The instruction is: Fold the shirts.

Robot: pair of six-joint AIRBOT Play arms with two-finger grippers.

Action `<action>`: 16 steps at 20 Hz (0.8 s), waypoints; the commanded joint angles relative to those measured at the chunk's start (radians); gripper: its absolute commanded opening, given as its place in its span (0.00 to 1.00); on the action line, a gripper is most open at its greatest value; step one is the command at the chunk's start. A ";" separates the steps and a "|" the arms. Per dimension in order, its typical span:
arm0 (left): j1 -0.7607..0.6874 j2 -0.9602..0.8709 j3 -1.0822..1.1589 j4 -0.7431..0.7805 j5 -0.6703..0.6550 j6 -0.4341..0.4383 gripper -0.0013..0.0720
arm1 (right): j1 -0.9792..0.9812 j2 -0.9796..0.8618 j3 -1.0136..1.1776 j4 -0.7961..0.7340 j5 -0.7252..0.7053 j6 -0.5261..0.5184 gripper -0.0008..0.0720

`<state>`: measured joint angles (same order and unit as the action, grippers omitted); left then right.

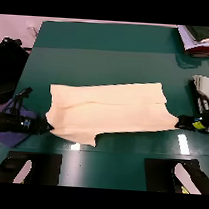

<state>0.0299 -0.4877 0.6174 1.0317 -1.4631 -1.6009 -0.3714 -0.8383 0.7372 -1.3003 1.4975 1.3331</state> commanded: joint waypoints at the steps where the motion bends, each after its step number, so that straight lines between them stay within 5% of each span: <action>1: 0.001 -0.048 0.089 0.021 0.051 0.006 0.05 | 0.005 0.014 0.085 0.028 -0.006 0.015 0.04; 10: 0.001 -0.633 0.342 0.027 0.323 0.144 0.05 | 0.224 -0.482 0.449 0.065 -0.138 0.055 0.04; 15: 0.001 -0.743 0.378 0.023 0.461 0.143 0.06 | 0.238 -0.682 0.632 0.134 -0.144 0.056 0.05; 16: 0.001 -0.743 0.382 0.023 0.466 0.143 0.24 | 0.229 -0.705 0.662 0.133 -0.144 0.055 0.23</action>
<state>0.0303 -1.1809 0.9771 1.0576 -1.0668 -1.4643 -0.1448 -1.4479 1.3045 -1.1942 1.3628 1.3849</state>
